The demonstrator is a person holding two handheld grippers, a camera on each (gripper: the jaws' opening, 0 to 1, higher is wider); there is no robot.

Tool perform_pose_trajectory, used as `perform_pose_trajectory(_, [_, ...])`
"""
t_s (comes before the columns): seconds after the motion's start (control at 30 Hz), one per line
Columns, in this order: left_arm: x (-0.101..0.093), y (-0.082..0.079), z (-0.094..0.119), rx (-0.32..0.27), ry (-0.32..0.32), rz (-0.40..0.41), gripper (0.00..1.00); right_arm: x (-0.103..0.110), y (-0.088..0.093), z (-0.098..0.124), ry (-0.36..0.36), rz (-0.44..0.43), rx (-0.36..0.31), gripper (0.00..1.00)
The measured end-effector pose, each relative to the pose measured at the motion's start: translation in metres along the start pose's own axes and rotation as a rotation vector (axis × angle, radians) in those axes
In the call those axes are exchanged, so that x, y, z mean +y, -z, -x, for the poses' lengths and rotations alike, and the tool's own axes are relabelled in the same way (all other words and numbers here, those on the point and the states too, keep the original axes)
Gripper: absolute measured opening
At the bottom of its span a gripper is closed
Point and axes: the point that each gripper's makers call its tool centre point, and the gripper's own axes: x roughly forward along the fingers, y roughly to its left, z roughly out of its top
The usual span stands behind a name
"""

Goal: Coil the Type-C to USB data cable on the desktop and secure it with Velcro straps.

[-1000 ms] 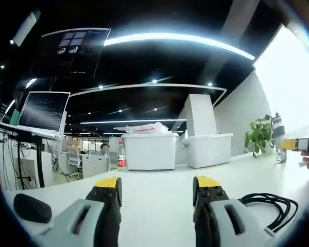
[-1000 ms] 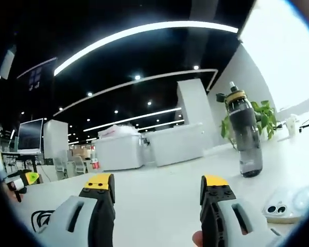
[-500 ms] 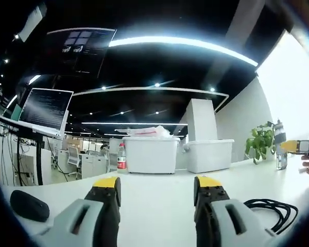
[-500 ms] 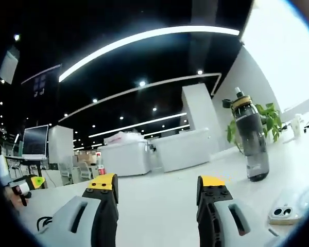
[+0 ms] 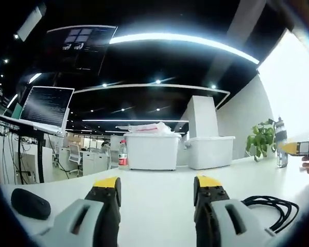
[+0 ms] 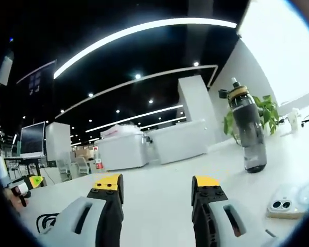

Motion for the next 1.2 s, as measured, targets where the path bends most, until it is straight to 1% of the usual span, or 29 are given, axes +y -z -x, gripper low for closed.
perform_pose_trajectory(0.07, [-0.001,0.001,0.000,0.005,0.001,-0.002,0.58,-0.001,0.002,0.000,0.007,0.014,0.002,0.56])
perform_pose_trajectory(0.17, [-0.003,0.002,0.001,0.006,0.013,-0.005,0.58,-0.002,0.005,0.001,-0.006,-0.005,0.013,0.53])
perform_pose_trajectory(0.2, [-0.004,0.002,0.002,0.004,0.018,-0.006,0.58,-0.001,0.005,0.001,-0.009,-0.012,0.008,0.53])
perform_pose_trajectory(0.37, [-0.007,0.009,0.002,0.032,0.036,-0.015,0.58,-0.001,0.007,0.000,-0.012,-0.008,0.000,0.56])
perform_pose_trajectory(0.53, [-0.005,0.013,0.002,0.042,0.032,-0.001,0.58,-0.001,0.008,-0.002,-0.025,-0.024,-0.001,0.60])
perform_pose_trajectory(0.63, [-0.004,0.016,0.002,0.053,0.031,0.003,0.57,-0.004,0.005,-0.002,-0.019,-0.030,-0.021,0.62])
perform_pose_trajectory(0.77, [-0.004,0.017,0.001,0.055,0.029,-0.004,0.57,-0.005,-0.003,-0.001,-0.022,-0.045,-0.073,0.63])
perform_pose_trajectory(0.9, [-0.003,0.018,0.000,0.061,0.028,-0.006,0.57,-0.004,-0.005,-0.002,-0.027,-0.047,-0.089,0.71])
perform_pose_trajectory(0.97, [-0.003,0.019,0.000,0.063,0.026,-0.008,0.57,-0.002,-0.003,-0.003,-0.033,-0.042,-0.080,0.73])
perform_pose_trajectory(1.1, [-0.001,0.020,0.000,0.064,0.020,-0.006,0.57,-0.001,-0.001,-0.003,-0.037,-0.019,-0.076,0.72])
perform_pose_trajectory(1.2, [-0.001,0.021,0.000,0.066,0.017,-0.008,0.57,-0.005,0.004,-0.004,-0.021,-0.022,-0.049,0.71])
